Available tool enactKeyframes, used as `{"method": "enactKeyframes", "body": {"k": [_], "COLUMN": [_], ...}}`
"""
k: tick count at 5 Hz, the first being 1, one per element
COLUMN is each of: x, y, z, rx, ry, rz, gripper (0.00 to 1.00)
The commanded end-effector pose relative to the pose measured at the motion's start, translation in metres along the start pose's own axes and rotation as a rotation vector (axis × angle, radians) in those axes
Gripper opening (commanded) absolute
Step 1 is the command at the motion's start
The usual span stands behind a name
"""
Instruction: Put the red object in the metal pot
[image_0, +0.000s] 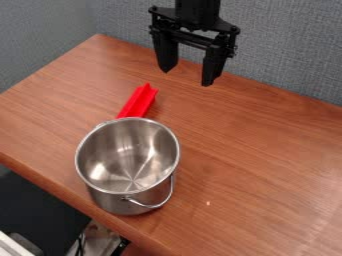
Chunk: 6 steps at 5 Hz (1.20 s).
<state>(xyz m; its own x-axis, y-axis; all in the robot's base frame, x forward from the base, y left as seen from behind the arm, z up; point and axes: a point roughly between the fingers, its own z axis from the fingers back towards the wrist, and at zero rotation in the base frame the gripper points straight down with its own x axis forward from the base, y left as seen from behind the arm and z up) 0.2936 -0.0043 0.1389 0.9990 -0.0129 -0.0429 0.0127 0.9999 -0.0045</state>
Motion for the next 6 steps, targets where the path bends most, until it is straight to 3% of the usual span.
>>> {"method": "enactKeyframes", "body": {"k": [1, 5, 6], "x": [-0.001, 0.002, 0.008], "y": [0.002, 0.024, 0.043], "z": [-0.006, -0.031, -0.038], "rx": [-0.001, 0.003, 0.011], "ry": [0.019, 0.082, 0.079], "rz": [0.002, 0.036, 0.068], "gripper": [1.00, 1.00, 1.00]}}
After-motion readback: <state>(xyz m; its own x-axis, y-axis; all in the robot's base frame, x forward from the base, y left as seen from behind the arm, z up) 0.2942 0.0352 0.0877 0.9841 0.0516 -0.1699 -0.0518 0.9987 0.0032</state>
